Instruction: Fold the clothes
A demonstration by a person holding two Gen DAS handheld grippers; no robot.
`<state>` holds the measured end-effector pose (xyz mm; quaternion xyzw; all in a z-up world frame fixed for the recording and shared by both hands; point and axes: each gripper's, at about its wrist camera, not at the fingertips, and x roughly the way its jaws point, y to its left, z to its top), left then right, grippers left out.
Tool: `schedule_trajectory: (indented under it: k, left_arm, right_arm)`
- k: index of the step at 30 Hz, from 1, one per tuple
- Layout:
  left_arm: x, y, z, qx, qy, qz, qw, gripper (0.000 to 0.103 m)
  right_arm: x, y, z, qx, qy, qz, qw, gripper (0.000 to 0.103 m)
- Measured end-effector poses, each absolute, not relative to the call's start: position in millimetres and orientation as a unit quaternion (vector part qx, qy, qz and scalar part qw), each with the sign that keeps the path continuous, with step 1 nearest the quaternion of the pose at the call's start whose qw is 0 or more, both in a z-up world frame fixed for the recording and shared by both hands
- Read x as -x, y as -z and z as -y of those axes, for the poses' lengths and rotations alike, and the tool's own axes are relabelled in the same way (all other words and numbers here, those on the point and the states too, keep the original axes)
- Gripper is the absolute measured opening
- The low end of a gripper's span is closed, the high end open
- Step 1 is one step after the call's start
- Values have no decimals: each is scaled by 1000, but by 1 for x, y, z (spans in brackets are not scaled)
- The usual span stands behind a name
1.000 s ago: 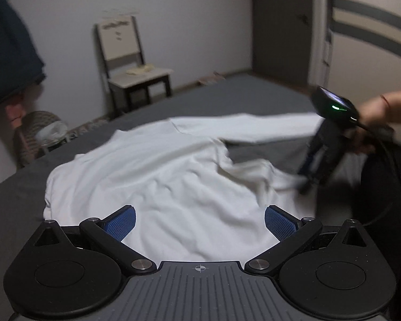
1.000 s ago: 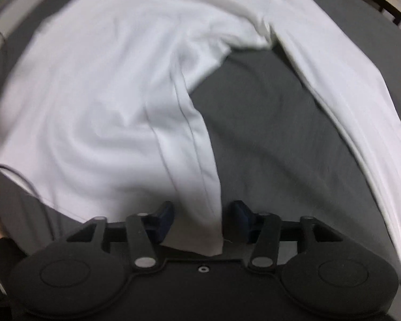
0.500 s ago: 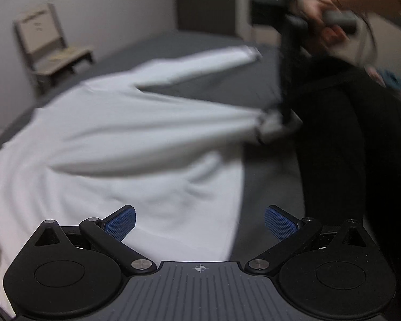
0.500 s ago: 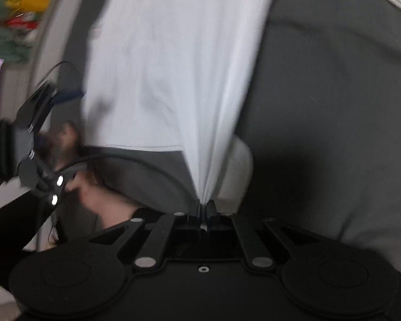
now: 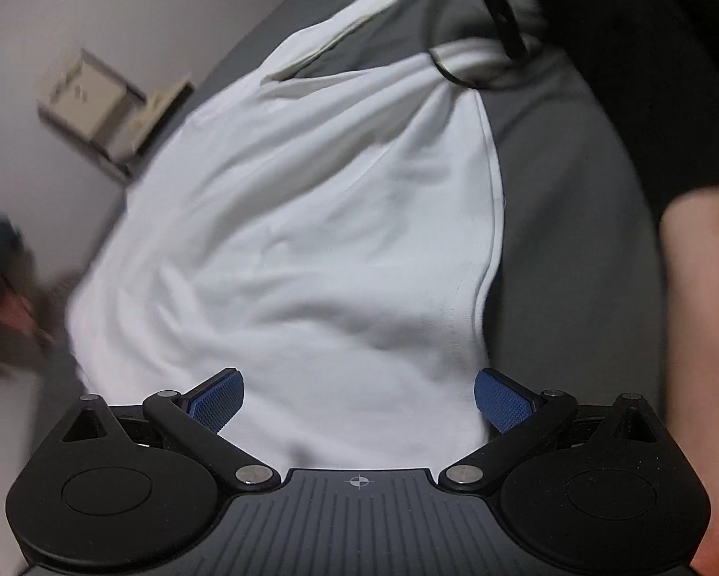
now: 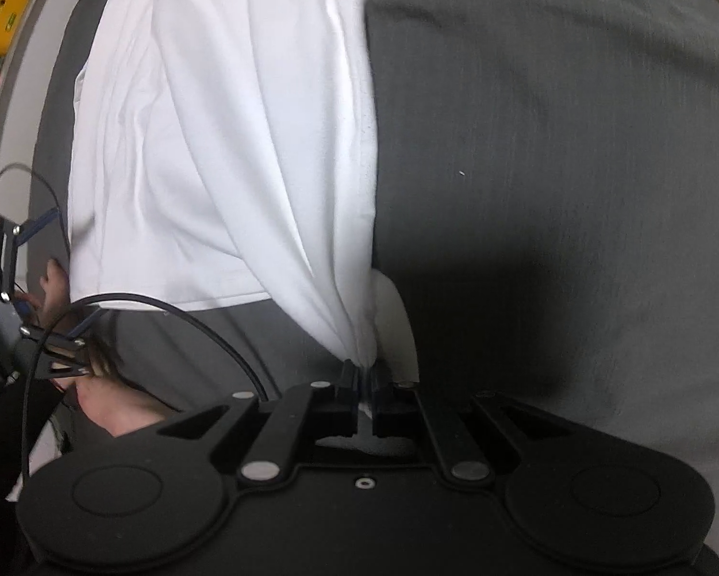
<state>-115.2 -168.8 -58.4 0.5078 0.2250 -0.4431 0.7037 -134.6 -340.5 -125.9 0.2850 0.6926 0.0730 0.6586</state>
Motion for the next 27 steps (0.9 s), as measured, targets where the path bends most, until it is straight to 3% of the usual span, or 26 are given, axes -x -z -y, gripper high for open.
schedule_trajectory:
  k: [3,5,7,9,12,27]
  left_arm:
    - [131,59,183,-518,462,-192,694,102]
    - [140,61,195,-528,454,-176,696,96]
    - [144,68,204,-549,438,-170,691,57]
    - [145,75,210,-563,427,-168,687,42]
    - [147,84,218,-585,412,-164,679,3]
    - [148,5,142,-616,482,-171,599,2]
  right_arm:
    - [141,126,347,-297,-71,-687,659,6]
    - [145,126,350,-304,-70,-684,660,6]
    - [146,126,351,-304,-70,-683,660,6]
    - [146,127,352,-304,-70,-683,660,6]
    - [148,127,354,-305,-71,-682,661,6]
    - [148,105,340,-287,-173,-691,640,5]
